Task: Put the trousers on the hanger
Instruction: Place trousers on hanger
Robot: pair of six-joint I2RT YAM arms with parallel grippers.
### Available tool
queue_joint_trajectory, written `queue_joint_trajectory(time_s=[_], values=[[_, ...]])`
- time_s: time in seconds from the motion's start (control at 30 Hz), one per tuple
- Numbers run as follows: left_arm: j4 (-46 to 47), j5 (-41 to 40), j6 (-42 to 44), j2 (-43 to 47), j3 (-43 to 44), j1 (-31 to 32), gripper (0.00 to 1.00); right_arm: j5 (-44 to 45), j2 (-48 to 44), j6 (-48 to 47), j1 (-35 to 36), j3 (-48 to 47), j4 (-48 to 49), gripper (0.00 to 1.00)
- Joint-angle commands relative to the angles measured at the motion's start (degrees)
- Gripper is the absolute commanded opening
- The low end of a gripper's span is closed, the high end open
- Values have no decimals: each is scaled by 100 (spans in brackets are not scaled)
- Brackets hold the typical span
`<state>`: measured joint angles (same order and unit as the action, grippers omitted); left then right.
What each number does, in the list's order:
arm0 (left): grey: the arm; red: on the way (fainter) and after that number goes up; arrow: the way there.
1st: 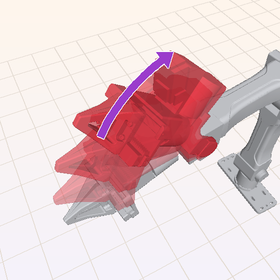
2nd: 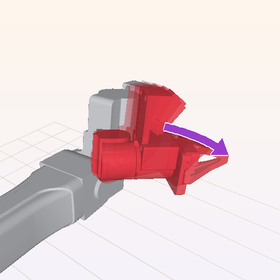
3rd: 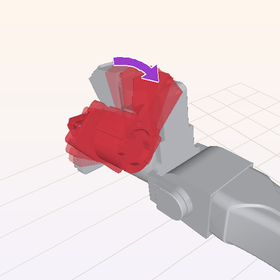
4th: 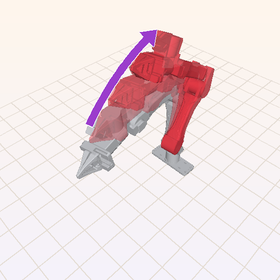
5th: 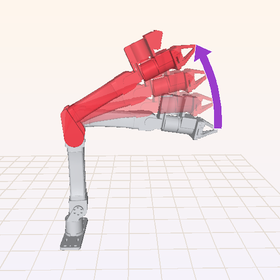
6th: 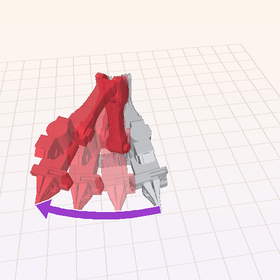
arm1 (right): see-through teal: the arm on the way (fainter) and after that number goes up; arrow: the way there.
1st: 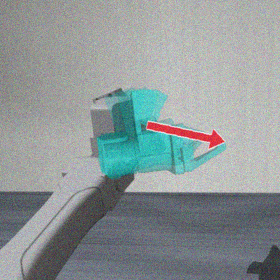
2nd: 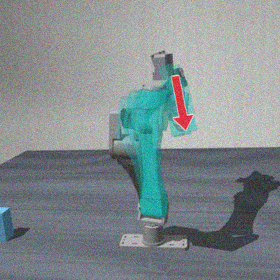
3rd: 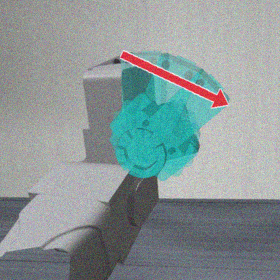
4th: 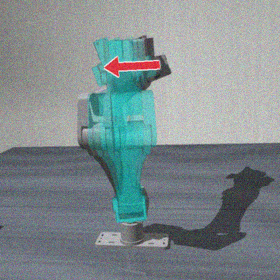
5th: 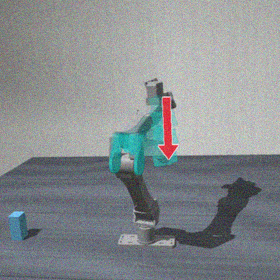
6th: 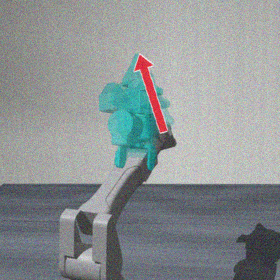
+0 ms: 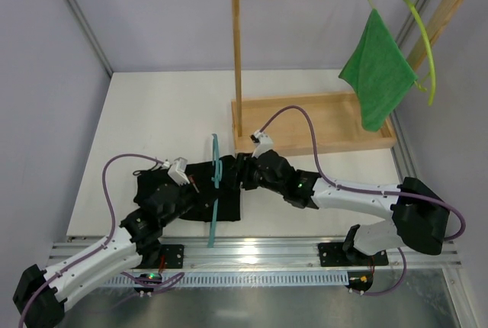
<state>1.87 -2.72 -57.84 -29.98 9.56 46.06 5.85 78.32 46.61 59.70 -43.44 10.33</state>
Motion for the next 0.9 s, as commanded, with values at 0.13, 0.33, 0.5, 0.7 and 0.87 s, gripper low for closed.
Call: queue_joint_trajectory(time_s=[0.13, 0.33, 0.5, 0.7, 0.87], values=[[411, 167, 36, -219, 2, 34, 0, 205, -248, -495, 365, -23, 690, 58], [376, 114, -25, -184, 11, 34, 0, 654, 60, -627, 595, -472, 400, 58], [340, 105, -34, -166, 19, 34, 0, 1348, 235, -548, 771, -638, 216, 61], [340, 70, -60, -193, 2, 34, 1, 2113, 780, -530, 762, -1358, -575, 55], [305, 105, -52, -289, 46, 34, 1, 2201, 1044, -451, 771, -1650, -909, 29]])
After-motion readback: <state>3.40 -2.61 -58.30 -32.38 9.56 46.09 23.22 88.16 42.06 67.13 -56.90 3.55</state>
